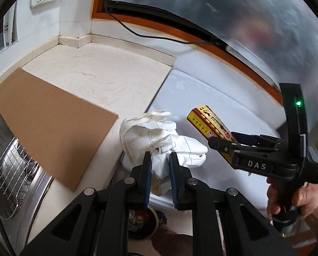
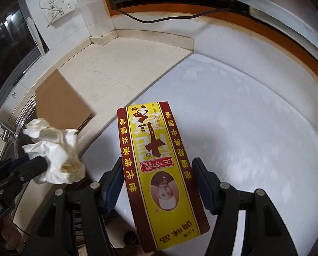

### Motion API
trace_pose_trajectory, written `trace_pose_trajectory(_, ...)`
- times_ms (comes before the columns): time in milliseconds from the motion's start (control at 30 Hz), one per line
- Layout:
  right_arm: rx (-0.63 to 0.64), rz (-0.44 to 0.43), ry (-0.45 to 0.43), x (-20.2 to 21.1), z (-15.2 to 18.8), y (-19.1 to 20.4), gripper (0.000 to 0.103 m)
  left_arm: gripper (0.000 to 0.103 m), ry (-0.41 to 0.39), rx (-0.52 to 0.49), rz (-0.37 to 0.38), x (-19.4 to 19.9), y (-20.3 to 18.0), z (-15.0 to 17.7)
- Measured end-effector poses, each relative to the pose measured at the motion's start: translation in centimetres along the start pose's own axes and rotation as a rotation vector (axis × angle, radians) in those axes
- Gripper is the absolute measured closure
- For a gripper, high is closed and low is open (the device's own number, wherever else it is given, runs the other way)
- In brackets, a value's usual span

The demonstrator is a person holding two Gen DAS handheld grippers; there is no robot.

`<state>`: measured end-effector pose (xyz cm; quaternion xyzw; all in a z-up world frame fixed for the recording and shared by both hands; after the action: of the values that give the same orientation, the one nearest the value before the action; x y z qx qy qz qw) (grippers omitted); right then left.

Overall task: Collect trash
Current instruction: 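Carry the tissue and yellow box down over the bin and open both tools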

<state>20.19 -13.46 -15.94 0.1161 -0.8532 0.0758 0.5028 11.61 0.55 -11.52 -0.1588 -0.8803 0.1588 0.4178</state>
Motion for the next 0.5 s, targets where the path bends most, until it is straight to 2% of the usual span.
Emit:
trace_pose_trajectory(300,-0.09,0.058,-0.012,3.8,8.3,3.6,0.04,0.09,0.067,-0.087,0.029,2.4,0.0,6.8)
trace_pose_trajectory(500,-0.095,0.083,0.059,3.4,13.8,5.2,0.041,0.089,0.131,-0.107,0.031,1.8,-0.3,11.4)
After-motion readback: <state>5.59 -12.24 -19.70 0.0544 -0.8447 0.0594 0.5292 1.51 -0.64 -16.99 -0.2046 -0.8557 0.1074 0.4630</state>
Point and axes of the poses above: each gripper's, at about its wrist camera, not at the fingertips, and x roughly against the way its jaws point, y to its left, z to its underside, the point moved 7 cm from there along -x, roughly the way its jaws point, and after that the axes turned 10 degrees about z, right-handed, at the moved point
